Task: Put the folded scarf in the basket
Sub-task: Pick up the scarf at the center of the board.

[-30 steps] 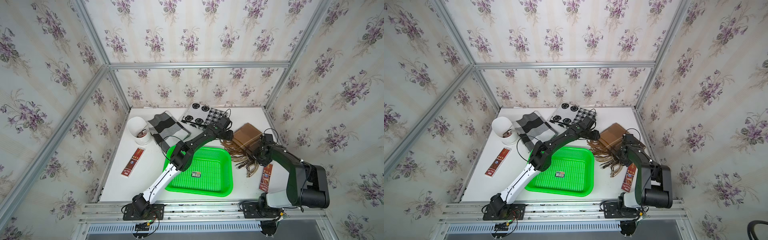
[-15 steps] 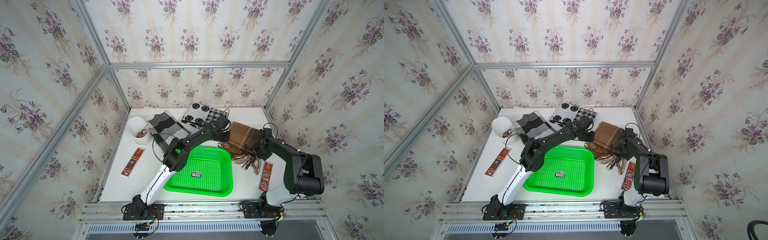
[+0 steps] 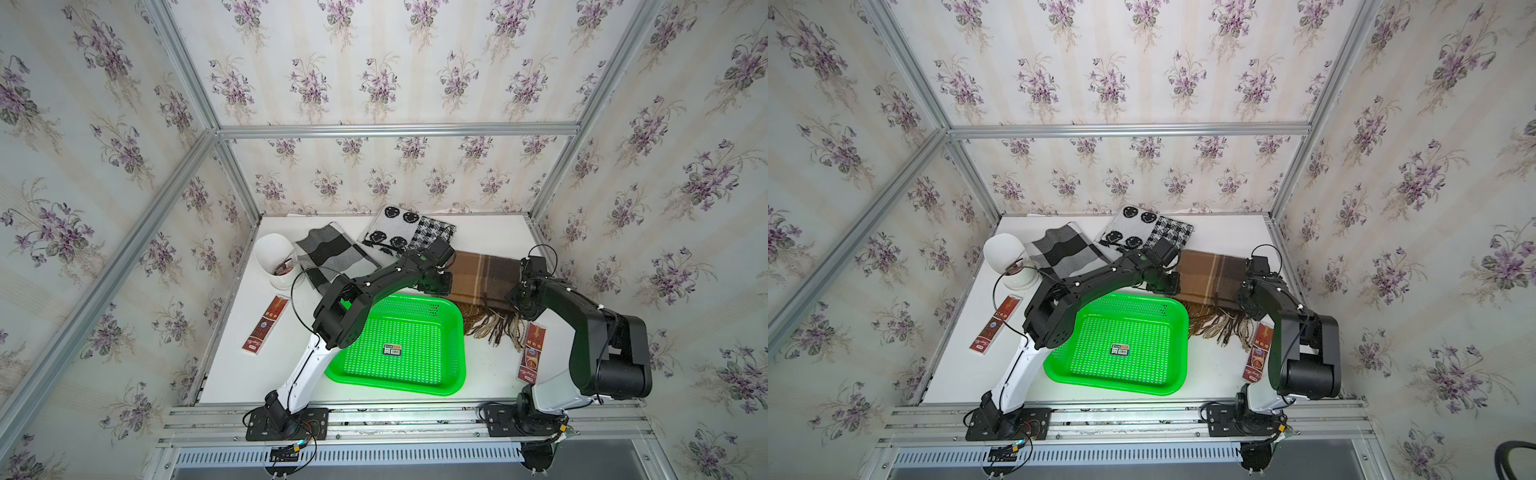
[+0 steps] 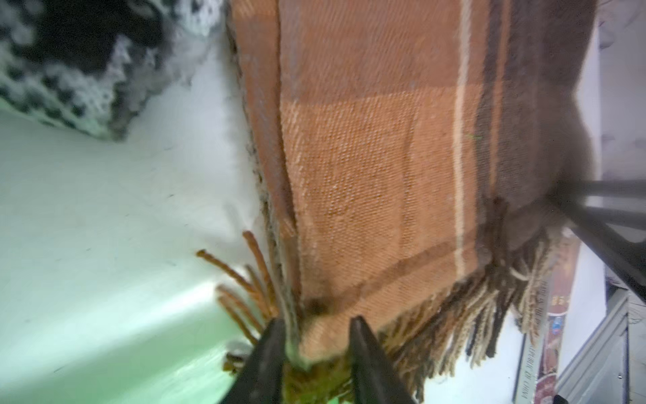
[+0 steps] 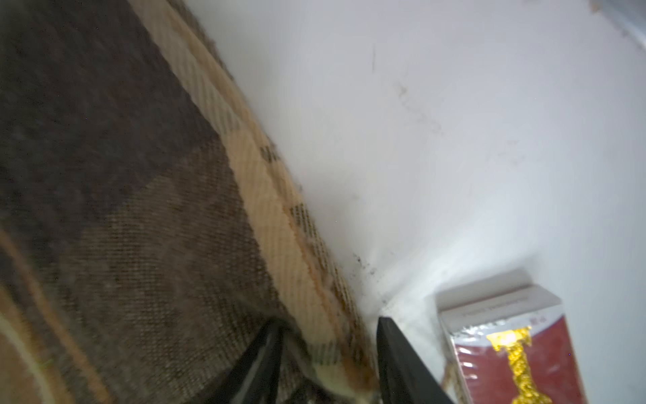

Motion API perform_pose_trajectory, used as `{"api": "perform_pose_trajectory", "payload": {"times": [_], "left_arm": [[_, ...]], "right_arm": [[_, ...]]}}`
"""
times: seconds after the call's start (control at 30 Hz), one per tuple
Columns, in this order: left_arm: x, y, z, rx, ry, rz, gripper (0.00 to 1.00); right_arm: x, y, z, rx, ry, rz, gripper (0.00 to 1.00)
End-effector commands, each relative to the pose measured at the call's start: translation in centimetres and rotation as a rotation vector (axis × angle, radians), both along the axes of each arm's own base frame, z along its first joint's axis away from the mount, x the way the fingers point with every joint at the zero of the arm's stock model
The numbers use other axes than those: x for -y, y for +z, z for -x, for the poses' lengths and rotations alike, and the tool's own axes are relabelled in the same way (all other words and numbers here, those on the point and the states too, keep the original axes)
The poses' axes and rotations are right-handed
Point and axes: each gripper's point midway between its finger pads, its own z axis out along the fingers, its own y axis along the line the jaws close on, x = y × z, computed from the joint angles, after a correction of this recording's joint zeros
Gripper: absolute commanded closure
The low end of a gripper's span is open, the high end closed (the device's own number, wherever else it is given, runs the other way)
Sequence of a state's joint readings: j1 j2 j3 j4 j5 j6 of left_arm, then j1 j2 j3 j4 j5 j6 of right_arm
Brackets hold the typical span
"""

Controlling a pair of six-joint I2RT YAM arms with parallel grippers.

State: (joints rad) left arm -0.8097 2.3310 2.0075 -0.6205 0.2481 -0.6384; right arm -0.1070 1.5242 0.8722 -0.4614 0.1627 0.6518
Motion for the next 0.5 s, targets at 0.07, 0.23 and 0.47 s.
{"api": "perform_pose_trajectory", "payload": {"times": [0.07, 0.23, 0.47], "left_arm": [[0.4, 4.5, -1.3, 0.091, 0.007, 0.031, 0.27], [1.1, 4.6, -4.1, 0.084, 0.034, 0.074, 0.23], [3.5, 1.4, -6.5, 0.055, -0.006, 0.123, 0.25]], "right_arm": [[1.3, 3.2, -1.9, 0.046, 0.023, 0.086, 0.42], [1.5, 3.7, -3.7, 0.074, 0.004, 0.082, 0.39], [2.0, 1.6, -7.5, 0.097, 0.023, 0.034, 0.37]]}}
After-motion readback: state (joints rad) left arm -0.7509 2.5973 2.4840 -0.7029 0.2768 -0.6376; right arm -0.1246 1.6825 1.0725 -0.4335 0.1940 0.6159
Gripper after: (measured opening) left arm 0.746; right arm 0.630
